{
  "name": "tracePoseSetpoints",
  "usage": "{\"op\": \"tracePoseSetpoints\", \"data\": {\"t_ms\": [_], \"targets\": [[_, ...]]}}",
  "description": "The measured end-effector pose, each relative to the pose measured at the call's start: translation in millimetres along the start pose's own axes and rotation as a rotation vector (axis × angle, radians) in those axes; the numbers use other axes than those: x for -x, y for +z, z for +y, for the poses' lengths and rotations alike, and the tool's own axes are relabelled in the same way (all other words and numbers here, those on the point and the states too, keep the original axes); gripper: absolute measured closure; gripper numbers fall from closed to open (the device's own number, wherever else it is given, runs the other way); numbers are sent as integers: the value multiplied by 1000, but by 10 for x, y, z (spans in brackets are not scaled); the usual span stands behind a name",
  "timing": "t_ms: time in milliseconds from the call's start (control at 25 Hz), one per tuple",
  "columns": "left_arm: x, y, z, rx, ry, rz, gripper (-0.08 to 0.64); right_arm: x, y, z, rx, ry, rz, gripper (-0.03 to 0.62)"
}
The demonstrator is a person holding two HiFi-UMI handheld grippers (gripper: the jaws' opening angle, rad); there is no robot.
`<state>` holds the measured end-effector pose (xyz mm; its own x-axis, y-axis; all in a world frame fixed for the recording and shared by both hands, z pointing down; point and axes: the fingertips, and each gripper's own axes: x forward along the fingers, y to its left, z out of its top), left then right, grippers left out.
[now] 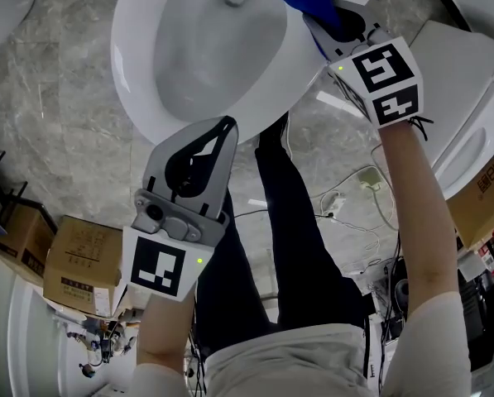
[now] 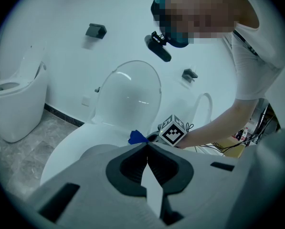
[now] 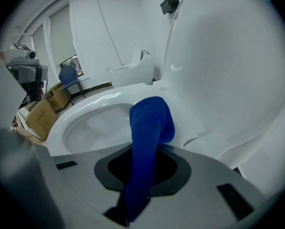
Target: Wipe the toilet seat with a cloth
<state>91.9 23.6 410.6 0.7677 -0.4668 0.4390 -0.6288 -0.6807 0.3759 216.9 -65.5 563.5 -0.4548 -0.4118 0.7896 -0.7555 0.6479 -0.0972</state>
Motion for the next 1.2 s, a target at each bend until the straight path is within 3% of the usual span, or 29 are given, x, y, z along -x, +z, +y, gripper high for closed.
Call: {"op": "tracePoseSetpoints", "data": {"t_ms": [320, 520, 1200], "targets": [[68, 6, 126, 9, 4, -1, 555, -108, 106, -29, -14, -27, 21, 535], [147, 22, 458, 26, 8, 3, 555, -380, 336, 1, -27, -46, 34, 535], [183, 84, 591, 31, 26, -4, 555, -478, 495, -125, -10, -85, 61, 535]]}}
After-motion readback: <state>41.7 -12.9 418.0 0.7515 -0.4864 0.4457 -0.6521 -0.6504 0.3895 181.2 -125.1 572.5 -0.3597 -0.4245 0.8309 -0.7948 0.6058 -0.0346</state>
